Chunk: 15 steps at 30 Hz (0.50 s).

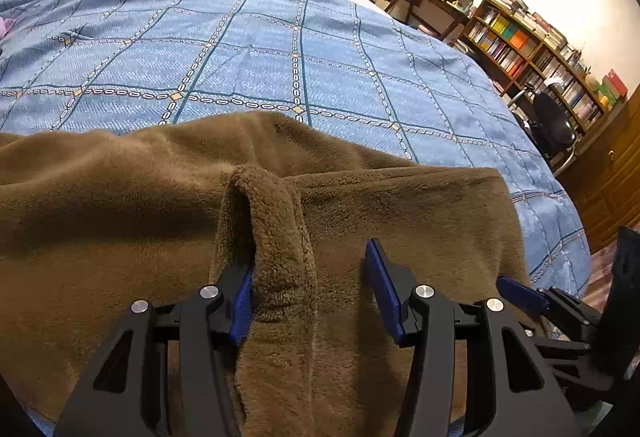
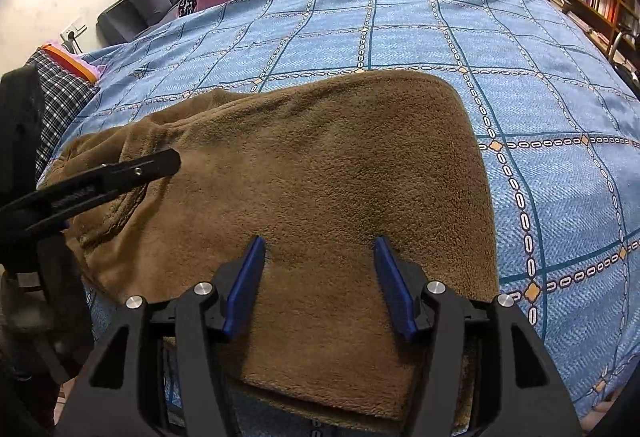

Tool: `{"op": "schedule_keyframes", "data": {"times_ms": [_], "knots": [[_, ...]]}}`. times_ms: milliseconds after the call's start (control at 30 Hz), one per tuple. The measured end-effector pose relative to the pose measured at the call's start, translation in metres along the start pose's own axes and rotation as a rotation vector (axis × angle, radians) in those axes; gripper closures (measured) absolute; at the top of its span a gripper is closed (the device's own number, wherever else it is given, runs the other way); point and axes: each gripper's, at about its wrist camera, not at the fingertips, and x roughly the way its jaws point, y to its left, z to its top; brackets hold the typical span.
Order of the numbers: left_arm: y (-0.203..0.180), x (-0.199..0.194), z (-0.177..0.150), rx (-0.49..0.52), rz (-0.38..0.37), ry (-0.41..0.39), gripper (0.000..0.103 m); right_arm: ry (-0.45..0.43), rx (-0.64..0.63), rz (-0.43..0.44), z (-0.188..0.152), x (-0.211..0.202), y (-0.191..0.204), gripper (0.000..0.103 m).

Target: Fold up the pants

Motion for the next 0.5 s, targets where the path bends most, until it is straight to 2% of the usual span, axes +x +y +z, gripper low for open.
{"op": "schedule_keyframes", "data": {"times_ms": [300, 500], "knots": [[0.005, 0.019, -0.002, 0.043, 0.020, 0.005, 0.052, 0.016, -0.033, -0.037, 0.001, 0.006, 0.008, 0.042], [0.008, 0.019, -0.001, 0.024, 0.007, 0.006, 0.052, 0.027, -0.038, -0.054, 0.002, 0.008, 0.011, 0.042]]}}
